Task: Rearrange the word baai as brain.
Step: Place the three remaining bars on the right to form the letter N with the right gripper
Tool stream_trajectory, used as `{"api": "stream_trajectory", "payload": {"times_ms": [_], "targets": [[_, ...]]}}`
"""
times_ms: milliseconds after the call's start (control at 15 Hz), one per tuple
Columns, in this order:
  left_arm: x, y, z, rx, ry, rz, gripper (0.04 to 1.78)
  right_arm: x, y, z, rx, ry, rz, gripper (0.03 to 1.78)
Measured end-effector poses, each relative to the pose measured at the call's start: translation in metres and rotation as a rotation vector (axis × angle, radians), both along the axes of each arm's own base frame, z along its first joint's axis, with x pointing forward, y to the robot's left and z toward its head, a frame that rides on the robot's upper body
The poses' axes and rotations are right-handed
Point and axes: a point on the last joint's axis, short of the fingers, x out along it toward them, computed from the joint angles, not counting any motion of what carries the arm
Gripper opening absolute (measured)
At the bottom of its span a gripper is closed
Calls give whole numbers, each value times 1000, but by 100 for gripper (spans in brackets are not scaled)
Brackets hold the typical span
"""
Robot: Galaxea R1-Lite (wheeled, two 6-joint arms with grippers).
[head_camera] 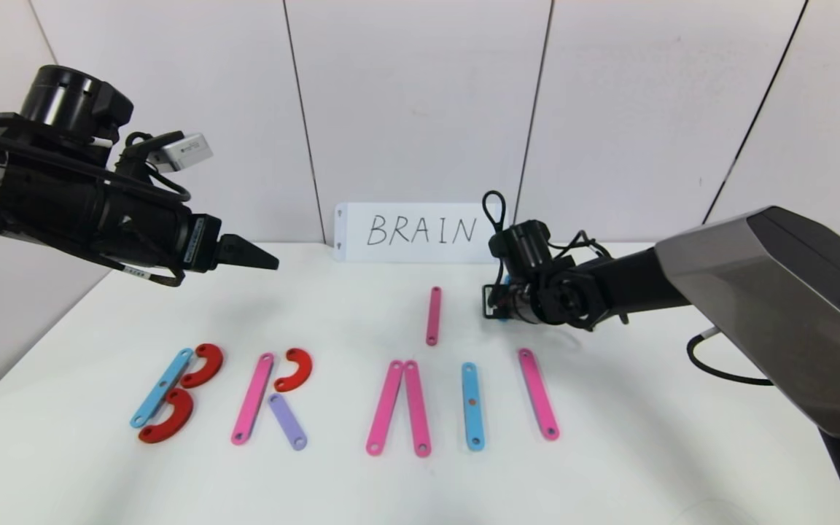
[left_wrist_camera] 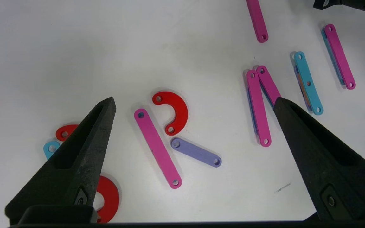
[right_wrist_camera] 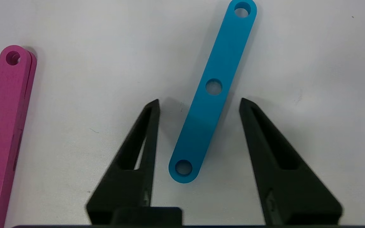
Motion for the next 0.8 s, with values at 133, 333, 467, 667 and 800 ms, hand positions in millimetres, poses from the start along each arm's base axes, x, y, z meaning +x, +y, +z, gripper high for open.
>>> {"api": "stream_trajectory", "payload": {"times_ms": [133, 333, 467, 667, 800], "targets": [[0, 0, 0, 1, 1, 1, 174, 0, 0, -1, 2, 1, -3, 52], [0, -1, 0, 1, 1, -1, 174, 1, 0, -2, 3, 3, -5, 28], [0, -2, -1, 2, 3, -4, 174, 1, 0, -2, 3, 4, -5, 27], [0, -2, -1, 3, 4, -5, 174, -1, 0, -2, 1, 7, -3, 27], [-1, -2, -1, 3, 4, -5, 174, -3, 0, 1, 1, 9, -2, 27]]}}
